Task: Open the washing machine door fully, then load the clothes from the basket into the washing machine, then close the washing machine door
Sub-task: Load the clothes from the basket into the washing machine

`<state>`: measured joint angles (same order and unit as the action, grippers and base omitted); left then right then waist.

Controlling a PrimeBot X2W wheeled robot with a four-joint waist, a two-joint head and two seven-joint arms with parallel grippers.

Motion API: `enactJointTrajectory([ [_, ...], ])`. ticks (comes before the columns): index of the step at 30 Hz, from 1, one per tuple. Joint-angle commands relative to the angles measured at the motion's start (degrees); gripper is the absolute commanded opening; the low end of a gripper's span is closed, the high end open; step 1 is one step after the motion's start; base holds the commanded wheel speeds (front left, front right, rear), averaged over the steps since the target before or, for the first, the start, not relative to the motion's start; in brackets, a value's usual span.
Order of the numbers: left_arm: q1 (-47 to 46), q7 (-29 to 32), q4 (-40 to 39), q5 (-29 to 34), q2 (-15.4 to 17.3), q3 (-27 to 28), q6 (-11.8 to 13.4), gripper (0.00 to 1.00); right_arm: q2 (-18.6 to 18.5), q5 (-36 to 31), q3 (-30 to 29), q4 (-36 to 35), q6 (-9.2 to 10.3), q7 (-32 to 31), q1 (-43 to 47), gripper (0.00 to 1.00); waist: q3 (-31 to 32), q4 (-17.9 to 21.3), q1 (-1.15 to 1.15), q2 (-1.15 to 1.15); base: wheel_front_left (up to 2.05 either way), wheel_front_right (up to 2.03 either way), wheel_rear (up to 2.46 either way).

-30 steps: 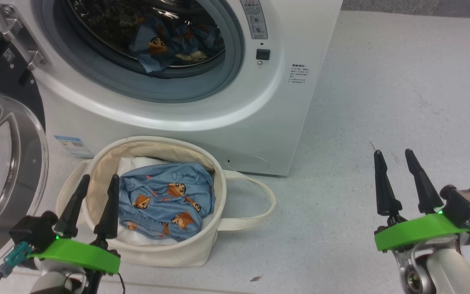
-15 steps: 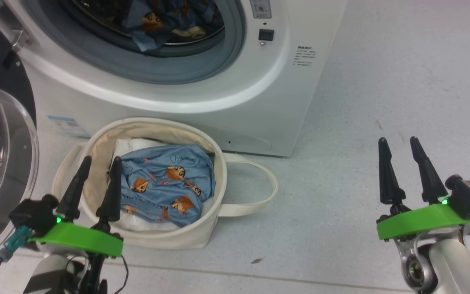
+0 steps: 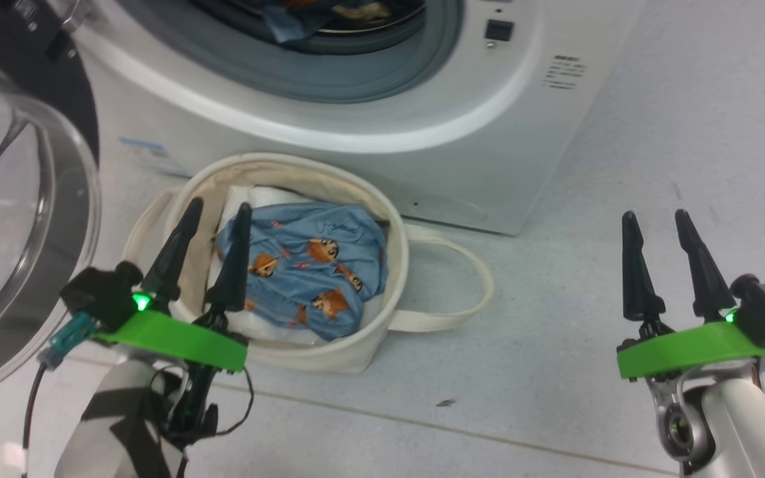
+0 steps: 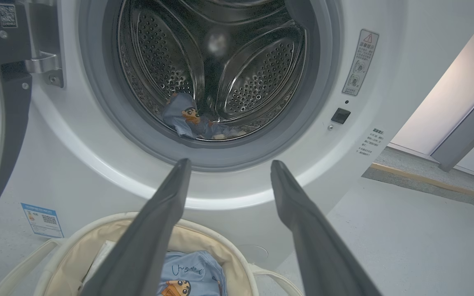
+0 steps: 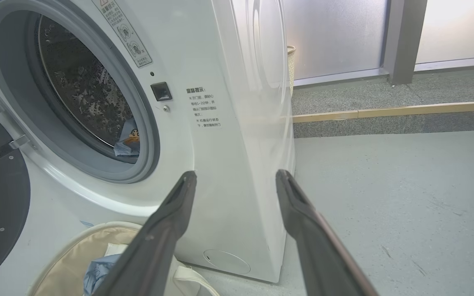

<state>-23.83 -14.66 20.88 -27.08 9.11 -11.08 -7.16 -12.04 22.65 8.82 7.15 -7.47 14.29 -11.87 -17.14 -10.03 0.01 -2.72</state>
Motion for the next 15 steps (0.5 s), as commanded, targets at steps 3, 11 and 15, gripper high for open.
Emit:
enactJointTrajectory([
  [3, -3.6, -0.3, -0.7, -1.1, 0.8, 0.5, -0.3, 1.0, -0.4, -0.2, 1.3, -1.5, -0.02, 0.7, -2.3, 1.0, -2.0, -2.5, -0.01, 0.0, 0.0, 0.0, 0.0],
  [11, -8.7, -0.3, -1.3, -2.4, 0.1, 1.0, -0.3, 1.0, 0.0, -0.1, 4.6, -0.8, -0.02, 0.7, -8.0, 1.0, -6.9, -4.1, -0.01, 0.0, 0.0, 0.0, 0.0],
  [15, -9.2, -0.3, -1.4, -2.3, 0.8, 2.3, -0.3, 1.0, 0.3, -0.3, 5.7, -0.9, -0.02, 0.7, -10.8, 1.0, -7.9, -3.3, -0.01, 0.0, 0.0, 0.0, 0.0],
])
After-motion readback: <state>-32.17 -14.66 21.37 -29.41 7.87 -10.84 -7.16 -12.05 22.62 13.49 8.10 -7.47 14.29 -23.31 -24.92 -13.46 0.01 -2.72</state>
